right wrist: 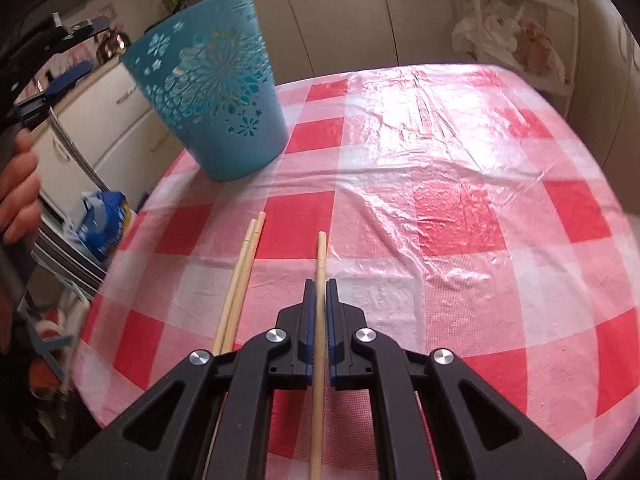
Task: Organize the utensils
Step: 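Move the left tool back over the table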
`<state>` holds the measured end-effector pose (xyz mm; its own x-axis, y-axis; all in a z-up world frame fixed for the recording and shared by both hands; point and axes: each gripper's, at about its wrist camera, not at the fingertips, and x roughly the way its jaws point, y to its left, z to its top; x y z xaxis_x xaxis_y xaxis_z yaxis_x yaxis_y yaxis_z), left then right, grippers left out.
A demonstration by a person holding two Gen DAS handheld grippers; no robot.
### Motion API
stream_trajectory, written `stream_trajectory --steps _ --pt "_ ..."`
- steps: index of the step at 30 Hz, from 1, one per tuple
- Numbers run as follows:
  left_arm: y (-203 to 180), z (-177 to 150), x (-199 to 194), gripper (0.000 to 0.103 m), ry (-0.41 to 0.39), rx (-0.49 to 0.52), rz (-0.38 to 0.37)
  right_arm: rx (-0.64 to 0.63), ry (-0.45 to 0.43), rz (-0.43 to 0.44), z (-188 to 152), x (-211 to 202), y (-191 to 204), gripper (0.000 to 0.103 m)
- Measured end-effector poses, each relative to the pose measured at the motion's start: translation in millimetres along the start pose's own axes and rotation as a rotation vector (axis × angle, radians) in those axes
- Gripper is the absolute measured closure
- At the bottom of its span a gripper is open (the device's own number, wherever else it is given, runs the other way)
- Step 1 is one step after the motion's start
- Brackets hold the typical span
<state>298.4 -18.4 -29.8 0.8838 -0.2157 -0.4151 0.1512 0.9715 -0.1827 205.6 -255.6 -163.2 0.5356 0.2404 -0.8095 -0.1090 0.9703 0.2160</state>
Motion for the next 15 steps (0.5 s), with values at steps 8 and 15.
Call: stream_trajectory --steps 8,15 --pt "11 -90 7 0.035 0.254 -0.047 -0.023 -0.068 -0.010 -0.067 -3 -1 8 0.098" --pt "13 -112 14 0.031 0.297 -0.063 -0.019 0.093 -0.088 0.090 1 -13 -17 0.098"
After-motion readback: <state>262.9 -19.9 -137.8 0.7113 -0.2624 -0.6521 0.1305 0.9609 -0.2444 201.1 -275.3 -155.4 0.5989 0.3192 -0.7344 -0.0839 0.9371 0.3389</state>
